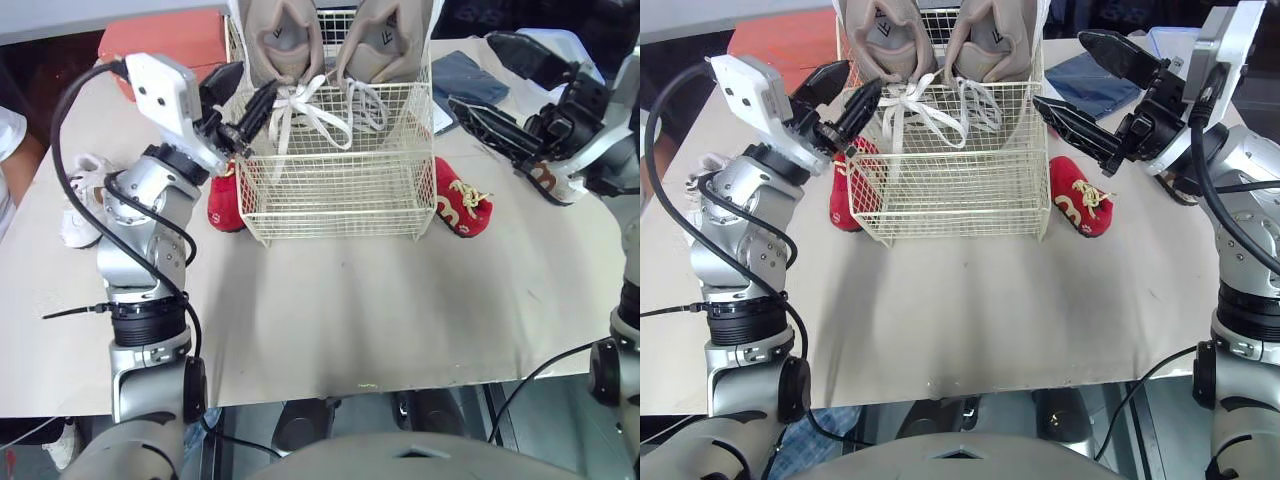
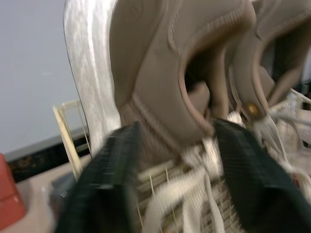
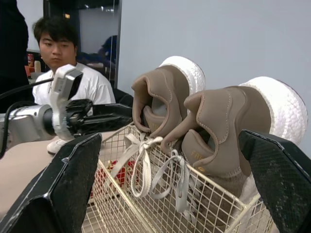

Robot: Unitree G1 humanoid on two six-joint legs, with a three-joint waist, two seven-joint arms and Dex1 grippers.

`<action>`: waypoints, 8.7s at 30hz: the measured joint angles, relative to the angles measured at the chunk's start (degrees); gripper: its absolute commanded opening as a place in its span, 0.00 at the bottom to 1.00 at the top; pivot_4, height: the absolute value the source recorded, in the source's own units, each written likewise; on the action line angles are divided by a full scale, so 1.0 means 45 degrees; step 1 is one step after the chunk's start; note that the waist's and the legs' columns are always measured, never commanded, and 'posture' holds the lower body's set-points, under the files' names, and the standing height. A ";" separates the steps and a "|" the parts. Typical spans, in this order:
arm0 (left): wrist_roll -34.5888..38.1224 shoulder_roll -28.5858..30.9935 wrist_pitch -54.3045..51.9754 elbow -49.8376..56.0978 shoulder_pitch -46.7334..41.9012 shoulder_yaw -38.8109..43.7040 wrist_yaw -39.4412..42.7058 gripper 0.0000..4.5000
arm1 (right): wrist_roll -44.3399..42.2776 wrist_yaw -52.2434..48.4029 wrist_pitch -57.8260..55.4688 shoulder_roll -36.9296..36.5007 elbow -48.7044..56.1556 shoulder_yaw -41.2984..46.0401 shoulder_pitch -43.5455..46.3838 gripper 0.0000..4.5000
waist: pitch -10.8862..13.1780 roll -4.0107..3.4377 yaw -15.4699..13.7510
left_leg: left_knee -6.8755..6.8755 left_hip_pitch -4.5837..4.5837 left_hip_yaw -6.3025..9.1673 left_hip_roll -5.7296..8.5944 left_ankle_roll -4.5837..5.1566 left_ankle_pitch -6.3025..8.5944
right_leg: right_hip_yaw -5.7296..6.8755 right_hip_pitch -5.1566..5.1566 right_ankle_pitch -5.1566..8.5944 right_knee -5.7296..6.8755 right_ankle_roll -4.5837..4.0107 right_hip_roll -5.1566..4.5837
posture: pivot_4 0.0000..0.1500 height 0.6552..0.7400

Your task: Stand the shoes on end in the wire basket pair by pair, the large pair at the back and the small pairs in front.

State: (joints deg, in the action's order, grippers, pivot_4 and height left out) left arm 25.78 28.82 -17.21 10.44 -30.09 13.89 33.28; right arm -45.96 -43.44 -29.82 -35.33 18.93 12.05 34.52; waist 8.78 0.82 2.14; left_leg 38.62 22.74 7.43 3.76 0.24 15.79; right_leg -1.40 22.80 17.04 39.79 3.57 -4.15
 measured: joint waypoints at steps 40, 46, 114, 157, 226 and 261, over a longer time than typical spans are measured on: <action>0.5819 0.6904 -0.6774 0.4417 -0.0789 -0.1355 0.5516 1.00 | 0.4332 0.1280 -0.0258 -0.0291 -0.1533 -0.1064 -0.5149 0.39 | 0.0048 -0.0002 -0.0013 | -0.0067 -0.0066 -0.0078 -0.0020 0.0017 0.0009 | -0.0062 -0.0015 0.0004 -0.0014 0.0000 0.0041 | 1.00 1.00; 0.5814 0.6756 -0.6870 0.4416 -0.1177 -0.1674 0.5427 1.00 | 0.4374 0.1269 -0.0298 -0.0341 -0.1394 -0.1059 -0.5402 0.01 | 0.0048 -0.0002 -0.0014 | -0.0067 -0.0067 -0.0077 -0.0020 0.0017 0.0009 | -0.0062 -0.0015 0.0004 -0.0014 0.0000 0.0042 | 1.00 1.00; 0.4589 0.6266 -0.5709 0.3972 -0.1064 -0.2462 0.7259 1.00 | 0.4142 0.0770 0.1229 -0.0520 -0.0311 0.0968 -0.8365 0.63 | 0.0051 0.0030 -0.0055 | -0.0063 -0.0076 -0.0086 -0.0020 0.0020 0.0010 | -0.0071 -0.0025 0.0004 -0.0009 0.0000 0.0042 | 1.00 1.00; 0.4589 0.6157 -0.5820 0.3968 -0.1280 -0.2694 0.7404 1.00 | 0.4421 0.1681 0.0602 0.0574 -0.1019 0.0473 -0.7577 0.02 | 0.0055 0.0023 0.0013 | -0.0063 -0.0080 -0.0091 -0.0021 0.0020 0.0010 | -0.0076 -0.0022 0.0004 -0.0003 0.0001 0.0048 | 1.00 1.00; 0.2186 0.2546 -0.3571 -0.0352 -0.4049 -0.2899 0.8040 0.14 | 0.3518 -0.3029 0.9685 -0.3411 -0.3570 -0.2403 -0.2049 1.00 | 0.0144 0.0049 -0.0022 | -0.0021 0.0009 -0.0055 -0.0022 0.0016 0.0008 | -0.0033 0.0018 0.0004 -0.0014 0.0001 0.0011 | 1.00 1.00; 0.2080 -0.1529 -0.1133 0.0888 -0.1134 -0.2728 0.3899 0.64 | -0.5254 0.5833 -0.0374 0.1386 0.2045 -0.1328 -0.2239 0.00 | 0.0141 0.0054 0.0020 | -0.0023 -0.0003 -0.0049 -0.0006 0.0019 0.0009 | -0.0037 0.0019 0.0001 -0.0006 0.0004 0.0029 | 1.00 1.00</action>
State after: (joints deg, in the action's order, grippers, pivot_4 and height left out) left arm 35.14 21.94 -22.31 14.43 -35.19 1.62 50.82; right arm -69.60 -17.19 -31.50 -29.09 28.13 6.08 24.44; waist 9.41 1.07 2.23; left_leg 38.51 22.73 7.21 3.74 0.32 15.83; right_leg -1.57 22.89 17.05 39.76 3.59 -4.02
